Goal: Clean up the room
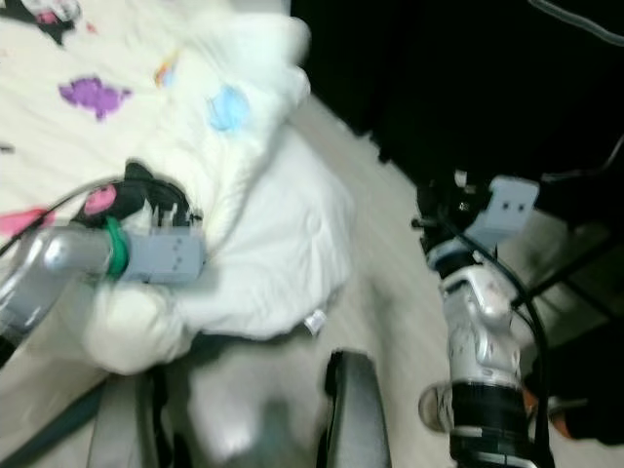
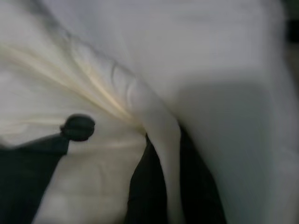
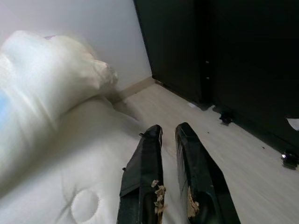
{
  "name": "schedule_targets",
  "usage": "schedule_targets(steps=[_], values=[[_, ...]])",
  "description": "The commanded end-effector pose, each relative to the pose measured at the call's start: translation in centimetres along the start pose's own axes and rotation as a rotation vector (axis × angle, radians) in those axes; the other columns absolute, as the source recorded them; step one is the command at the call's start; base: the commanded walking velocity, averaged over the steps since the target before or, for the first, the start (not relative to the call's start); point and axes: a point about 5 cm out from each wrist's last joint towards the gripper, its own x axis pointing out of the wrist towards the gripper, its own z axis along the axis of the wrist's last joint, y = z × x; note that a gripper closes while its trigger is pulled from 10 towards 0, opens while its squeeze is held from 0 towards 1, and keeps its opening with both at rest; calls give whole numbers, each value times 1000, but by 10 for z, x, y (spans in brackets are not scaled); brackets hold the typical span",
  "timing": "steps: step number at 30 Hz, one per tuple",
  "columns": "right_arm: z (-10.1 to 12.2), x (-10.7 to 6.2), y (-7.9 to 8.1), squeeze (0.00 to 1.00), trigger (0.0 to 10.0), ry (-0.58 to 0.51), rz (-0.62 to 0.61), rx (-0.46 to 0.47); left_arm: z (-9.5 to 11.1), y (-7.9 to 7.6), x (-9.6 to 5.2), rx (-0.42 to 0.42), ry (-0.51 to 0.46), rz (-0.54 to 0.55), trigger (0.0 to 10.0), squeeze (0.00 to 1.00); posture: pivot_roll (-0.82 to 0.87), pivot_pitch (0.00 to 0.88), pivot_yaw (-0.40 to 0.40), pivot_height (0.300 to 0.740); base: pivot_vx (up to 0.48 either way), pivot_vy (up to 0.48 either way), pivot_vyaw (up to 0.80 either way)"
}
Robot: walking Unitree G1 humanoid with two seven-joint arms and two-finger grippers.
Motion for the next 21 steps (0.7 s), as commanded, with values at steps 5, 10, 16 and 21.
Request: schedule_targets(steps=[5,10,16,21], values=[[-7,-2,-10,0,10000,37,-32,3,-18,-71,-7,-99,39,-284,0,0,94,239,14,505,0,0,0],[-12,-2,-12,0,10000,63,-46,-3,-19,-101,-21,-153,57,-381,0,0,107,245,25,505,0,0,0],[-16,-4,-21,0,10000,88,-89,-44,14,-98,-11,-452,-165,-254,1098,0,107,245,25,505,0,0,0],[-12,-6,-30,0,10000,101,-105,-117,25,-83,6,-636,-269,-87,10000,392,86,244,21,505,0,0,0]])
